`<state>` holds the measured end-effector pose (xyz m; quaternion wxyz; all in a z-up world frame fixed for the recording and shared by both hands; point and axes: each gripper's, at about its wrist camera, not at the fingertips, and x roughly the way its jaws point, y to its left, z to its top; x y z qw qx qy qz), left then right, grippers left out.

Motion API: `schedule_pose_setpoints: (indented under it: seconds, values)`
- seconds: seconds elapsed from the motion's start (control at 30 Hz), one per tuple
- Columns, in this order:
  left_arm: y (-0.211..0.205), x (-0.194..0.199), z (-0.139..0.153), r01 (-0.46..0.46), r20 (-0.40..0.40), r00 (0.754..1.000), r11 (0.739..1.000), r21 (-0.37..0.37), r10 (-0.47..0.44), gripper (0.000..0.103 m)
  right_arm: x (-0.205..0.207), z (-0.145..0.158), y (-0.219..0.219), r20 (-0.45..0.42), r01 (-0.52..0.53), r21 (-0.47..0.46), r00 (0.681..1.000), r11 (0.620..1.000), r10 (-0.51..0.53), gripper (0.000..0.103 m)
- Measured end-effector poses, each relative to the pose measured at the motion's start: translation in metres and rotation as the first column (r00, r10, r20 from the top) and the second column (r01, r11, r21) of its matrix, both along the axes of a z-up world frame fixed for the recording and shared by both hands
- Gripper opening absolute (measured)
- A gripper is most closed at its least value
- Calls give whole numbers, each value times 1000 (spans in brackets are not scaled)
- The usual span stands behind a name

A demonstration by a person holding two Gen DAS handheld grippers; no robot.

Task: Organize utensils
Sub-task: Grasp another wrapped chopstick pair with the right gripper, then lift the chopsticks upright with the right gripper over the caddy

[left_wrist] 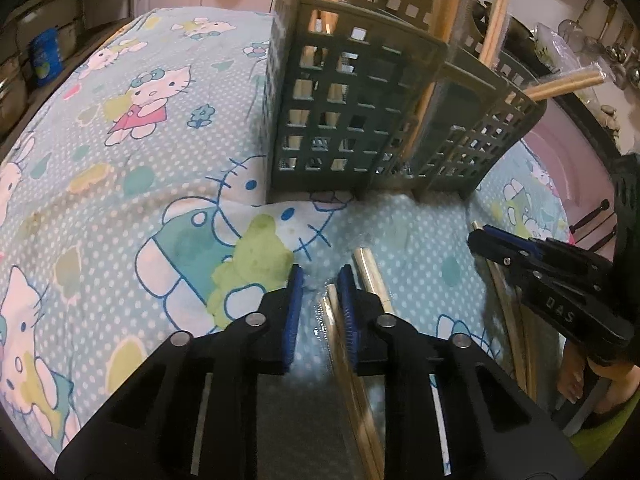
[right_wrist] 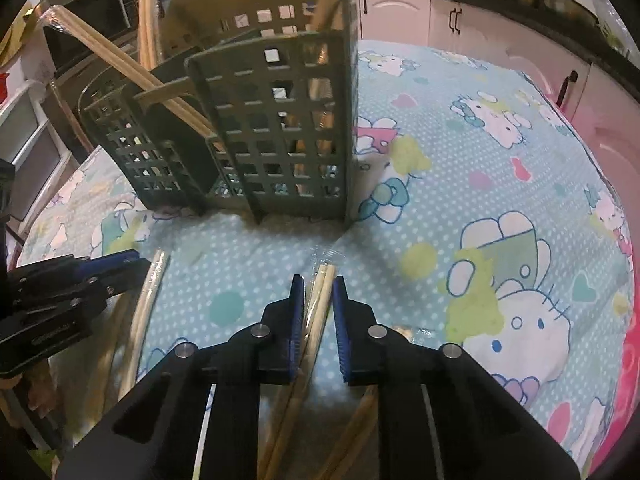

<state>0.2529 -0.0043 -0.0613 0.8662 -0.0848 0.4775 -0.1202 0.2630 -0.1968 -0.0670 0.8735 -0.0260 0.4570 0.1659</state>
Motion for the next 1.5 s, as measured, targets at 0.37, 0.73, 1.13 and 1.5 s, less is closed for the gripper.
schedule_pose_setpoints:
  seconds: [0.37,0.73,1.13,1.5]
  values:
    - [35,-14,29,-24,60,998,996,-92,30,4,-28,41,8,86,-89,93,993,992,81,10]
    - [56,-35,116,-39,275,959,991,-126,73,3,-54,97,7,254,-128,209,964,970,72,10]
    - [48,-42,177,1,412,909,989,-145,60,2,-73,143,2,408,-160,230,911,960,54,9]
    - [18,-45,219,88,501,865,988,-130,-11,2,-75,174,-20,496,-128,254,868,959,-16,7]
